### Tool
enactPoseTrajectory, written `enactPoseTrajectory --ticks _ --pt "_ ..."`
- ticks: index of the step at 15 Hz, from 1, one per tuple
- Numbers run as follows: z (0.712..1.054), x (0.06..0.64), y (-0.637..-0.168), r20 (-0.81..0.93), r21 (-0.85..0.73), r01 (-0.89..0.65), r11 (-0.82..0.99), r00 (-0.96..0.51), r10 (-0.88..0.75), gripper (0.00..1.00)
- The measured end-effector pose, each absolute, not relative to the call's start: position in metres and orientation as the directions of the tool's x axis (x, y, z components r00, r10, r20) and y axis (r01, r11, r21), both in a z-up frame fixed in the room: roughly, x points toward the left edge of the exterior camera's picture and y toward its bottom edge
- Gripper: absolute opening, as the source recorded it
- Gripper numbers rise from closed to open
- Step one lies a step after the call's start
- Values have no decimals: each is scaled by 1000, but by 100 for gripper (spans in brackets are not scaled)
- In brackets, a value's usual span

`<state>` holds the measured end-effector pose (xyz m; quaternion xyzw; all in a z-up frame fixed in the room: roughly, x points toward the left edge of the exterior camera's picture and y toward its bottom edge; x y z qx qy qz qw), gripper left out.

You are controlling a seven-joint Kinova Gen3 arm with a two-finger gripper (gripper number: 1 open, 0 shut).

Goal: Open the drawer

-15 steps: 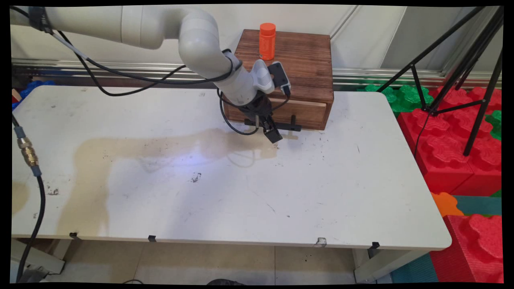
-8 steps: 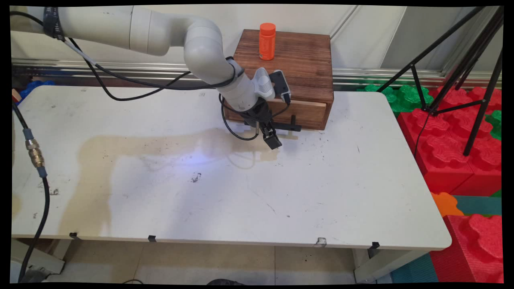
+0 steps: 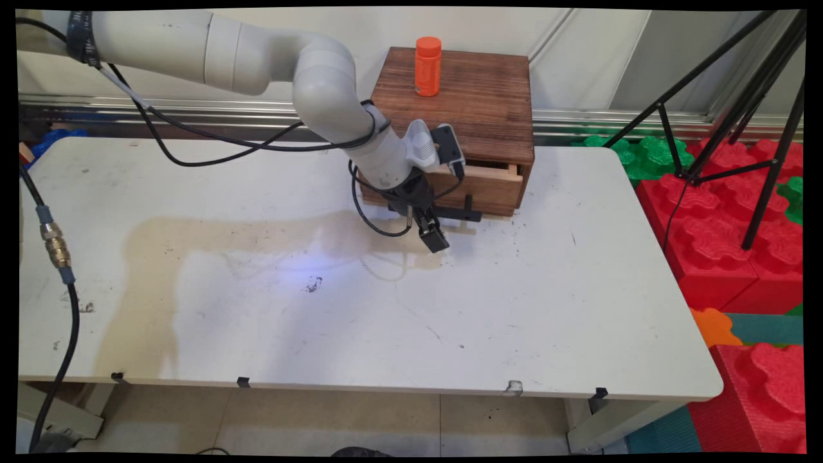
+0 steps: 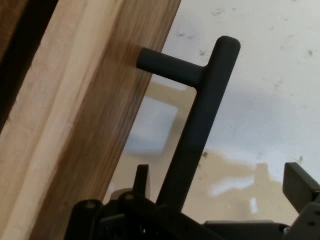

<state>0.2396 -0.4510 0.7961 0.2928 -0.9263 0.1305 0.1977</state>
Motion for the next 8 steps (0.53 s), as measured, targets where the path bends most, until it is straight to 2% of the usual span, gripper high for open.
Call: enactPoseTrajectory --ticks 8 --pt "802 234 -420 421 -94 -597 797 -749 -512 100"
